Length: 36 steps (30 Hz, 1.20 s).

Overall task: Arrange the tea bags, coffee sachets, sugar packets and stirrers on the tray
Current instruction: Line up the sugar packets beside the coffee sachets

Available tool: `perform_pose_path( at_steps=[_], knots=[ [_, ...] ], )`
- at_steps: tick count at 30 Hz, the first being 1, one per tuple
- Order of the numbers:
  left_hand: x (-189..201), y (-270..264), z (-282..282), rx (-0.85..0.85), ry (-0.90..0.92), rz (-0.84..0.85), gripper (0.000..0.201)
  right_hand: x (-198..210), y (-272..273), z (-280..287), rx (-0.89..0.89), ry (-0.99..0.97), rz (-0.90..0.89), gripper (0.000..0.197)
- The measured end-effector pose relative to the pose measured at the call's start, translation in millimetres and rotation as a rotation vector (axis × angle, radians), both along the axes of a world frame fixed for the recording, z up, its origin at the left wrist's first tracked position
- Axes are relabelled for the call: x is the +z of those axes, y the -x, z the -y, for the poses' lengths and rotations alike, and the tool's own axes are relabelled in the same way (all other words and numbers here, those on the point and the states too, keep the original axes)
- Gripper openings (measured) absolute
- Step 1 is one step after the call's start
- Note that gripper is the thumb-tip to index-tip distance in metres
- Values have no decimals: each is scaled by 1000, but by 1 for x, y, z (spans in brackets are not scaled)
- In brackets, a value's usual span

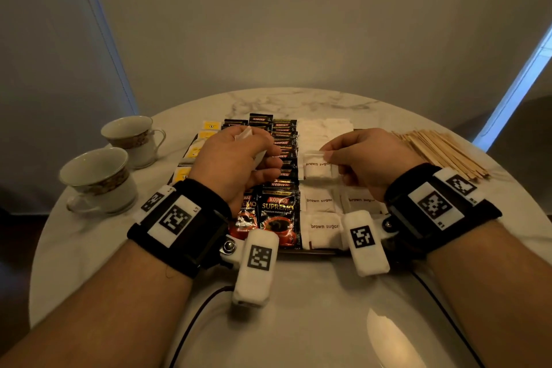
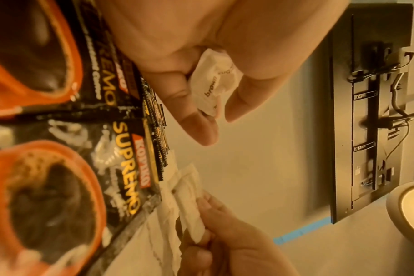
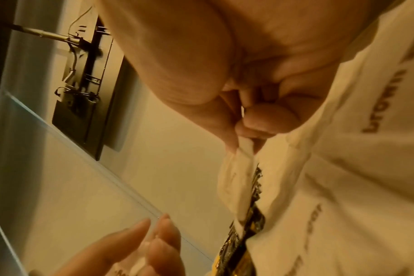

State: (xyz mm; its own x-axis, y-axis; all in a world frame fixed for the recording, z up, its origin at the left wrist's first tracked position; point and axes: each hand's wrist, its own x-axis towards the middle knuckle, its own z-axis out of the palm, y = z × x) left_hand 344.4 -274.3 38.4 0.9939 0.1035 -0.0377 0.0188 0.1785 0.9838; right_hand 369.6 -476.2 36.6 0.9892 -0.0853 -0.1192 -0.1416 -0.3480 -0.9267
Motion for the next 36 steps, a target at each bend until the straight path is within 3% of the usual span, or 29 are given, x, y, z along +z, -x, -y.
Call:
perform_pose_path(
  at_steps=[10, 17, 23, 28, 32, 36],
  knots=[
    [2, 0, 0, -8, 23, 6, 12, 2, -1, -1, 10, 45, -156, 17],
    [2, 1, -1, -17, 35, 2, 11, 3, 2, -3, 0, 94, -136, 12],
    [0, -3, -1, 1, 101, -24, 29, 10, 5, -4, -64, 62, 72, 9],
    [-2, -4, 3, -61, 158, -23, 46, 7, 5, -14, 69, 7, -51, 13],
    [-2, -5, 4, -52, 171, -12, 34, 7, 6, -13, 93, -14, -44, 13],
    [-2, -2, 4, -90, 138, 8, 14, 11, 12, -18, 143, -80, 123, 13]
  ],
)
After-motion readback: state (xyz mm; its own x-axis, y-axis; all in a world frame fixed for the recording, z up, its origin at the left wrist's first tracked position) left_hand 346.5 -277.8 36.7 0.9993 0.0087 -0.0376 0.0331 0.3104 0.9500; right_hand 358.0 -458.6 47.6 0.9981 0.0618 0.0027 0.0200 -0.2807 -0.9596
